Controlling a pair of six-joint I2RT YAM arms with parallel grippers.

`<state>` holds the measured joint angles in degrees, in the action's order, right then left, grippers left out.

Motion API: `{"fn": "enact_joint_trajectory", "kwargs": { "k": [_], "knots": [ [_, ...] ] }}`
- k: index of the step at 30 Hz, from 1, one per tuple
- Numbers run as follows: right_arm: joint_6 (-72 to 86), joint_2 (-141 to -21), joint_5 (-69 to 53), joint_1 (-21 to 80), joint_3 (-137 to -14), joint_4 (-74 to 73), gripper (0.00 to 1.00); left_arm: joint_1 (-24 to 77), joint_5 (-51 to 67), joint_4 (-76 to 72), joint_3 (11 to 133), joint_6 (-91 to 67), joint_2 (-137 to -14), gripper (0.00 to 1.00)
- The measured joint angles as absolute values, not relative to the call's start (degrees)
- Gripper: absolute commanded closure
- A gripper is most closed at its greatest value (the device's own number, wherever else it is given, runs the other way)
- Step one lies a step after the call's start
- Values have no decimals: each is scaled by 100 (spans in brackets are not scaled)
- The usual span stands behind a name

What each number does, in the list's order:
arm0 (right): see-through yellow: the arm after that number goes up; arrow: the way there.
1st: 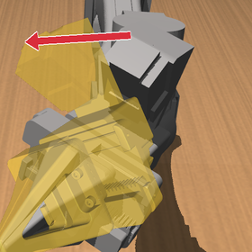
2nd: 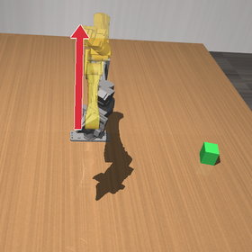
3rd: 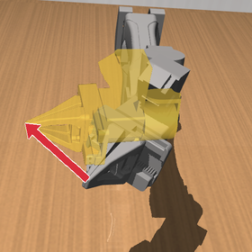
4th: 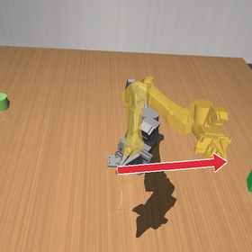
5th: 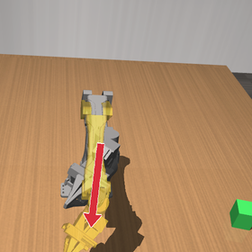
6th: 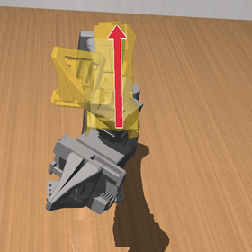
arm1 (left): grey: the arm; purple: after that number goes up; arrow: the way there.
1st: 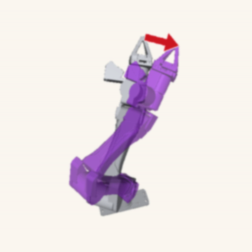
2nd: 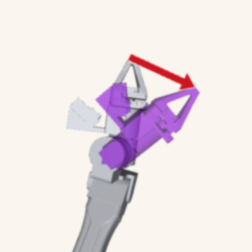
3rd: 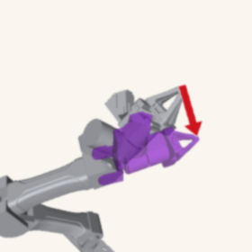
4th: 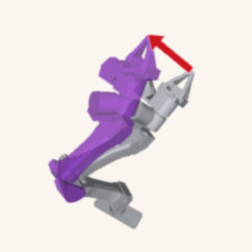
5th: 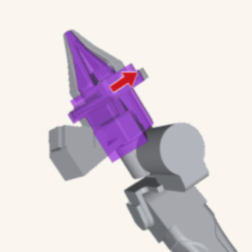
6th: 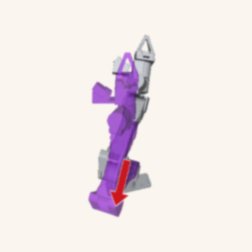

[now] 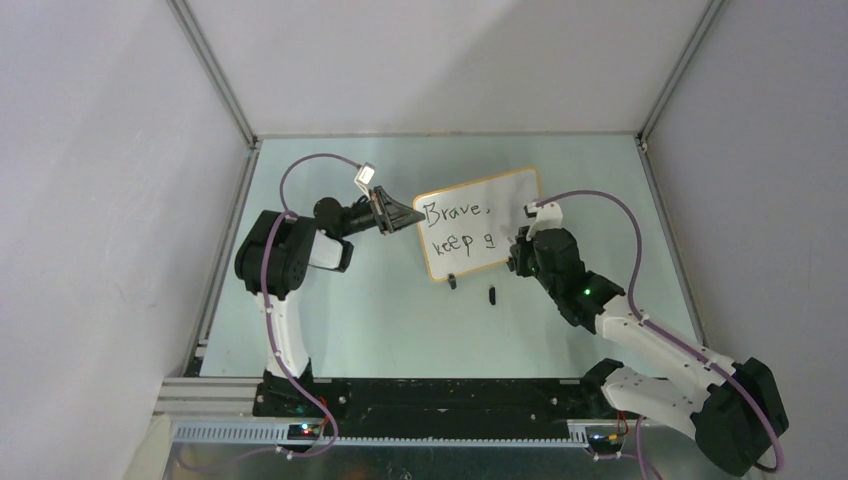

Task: Write a sentence on the whiteboard

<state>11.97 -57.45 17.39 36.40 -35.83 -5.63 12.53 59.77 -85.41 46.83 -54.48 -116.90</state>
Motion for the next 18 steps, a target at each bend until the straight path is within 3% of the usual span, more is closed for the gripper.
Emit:
{"fn": "enact_joint_trajectory", "kwargs": {
  "k": [18],
  "knots": [
    [1361,-5983,1533,3312,-3575,-388,100,1253,5977,-8541,4683,-5446,-11690,100]
  ]
}}
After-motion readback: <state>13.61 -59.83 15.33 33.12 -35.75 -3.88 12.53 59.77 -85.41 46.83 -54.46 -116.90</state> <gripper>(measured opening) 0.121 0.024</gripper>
